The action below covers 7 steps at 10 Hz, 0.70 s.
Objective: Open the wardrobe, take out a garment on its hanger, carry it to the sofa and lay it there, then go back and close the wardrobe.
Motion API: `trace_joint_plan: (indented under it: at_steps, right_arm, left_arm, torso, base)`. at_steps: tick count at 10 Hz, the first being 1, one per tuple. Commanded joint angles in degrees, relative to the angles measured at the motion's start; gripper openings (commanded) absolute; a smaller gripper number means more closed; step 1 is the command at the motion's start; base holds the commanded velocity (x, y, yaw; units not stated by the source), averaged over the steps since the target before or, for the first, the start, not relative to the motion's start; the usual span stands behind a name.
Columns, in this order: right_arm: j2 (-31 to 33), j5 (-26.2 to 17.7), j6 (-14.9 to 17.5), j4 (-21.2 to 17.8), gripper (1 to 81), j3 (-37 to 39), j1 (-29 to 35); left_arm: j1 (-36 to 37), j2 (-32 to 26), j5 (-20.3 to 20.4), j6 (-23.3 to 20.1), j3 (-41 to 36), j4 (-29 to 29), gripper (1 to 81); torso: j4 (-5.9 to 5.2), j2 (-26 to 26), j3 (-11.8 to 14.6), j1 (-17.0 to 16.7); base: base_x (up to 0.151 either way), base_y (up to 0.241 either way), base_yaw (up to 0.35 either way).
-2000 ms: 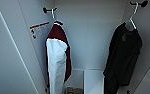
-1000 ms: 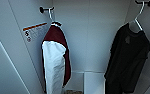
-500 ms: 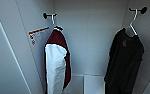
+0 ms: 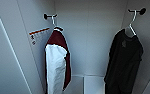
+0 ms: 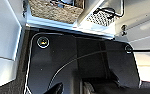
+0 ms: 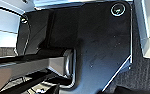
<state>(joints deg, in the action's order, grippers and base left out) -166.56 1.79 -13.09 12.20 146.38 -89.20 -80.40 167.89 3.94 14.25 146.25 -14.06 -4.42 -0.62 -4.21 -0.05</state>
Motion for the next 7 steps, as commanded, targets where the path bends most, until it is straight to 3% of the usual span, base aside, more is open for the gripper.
trace_joint_plan:
  at_steps: [1, 4, 7]
  right_arm:
    - [0.07, -2.93, 0.0, -0.25, 81.1, -0.15, 2.05]
    - [-0.2, -2.93, 0.0, -0.34, 81.1, -0.15, 2.31]
    - [-0.29, -2.93, 0.0, -0.25, 81.1, -0.15, 2.74]
  left_arm:
    - [7.65, -1.94, -7.37, 0.16, -3.6, 0.34, 81.1]
    - [10.38, -1.94, -9.55, 0.08, -3.43, 0.34, 81.1]
    - [13.02, -2.03, -10.79, 0.08, -3.69, 0.96, 81.1]
  torso:
    - [3.54, 0.0, 0.0, 0.05]
    - [8.57, 0.0, 0.0, 0.05]
    - [14.4, 0.0, 0.0, 0.05]
  base:
    - [0.0, 0.0, 0.0]
    - [0.0, 0.0, 0.0]
    - [0.0, 0.0, 0.0]
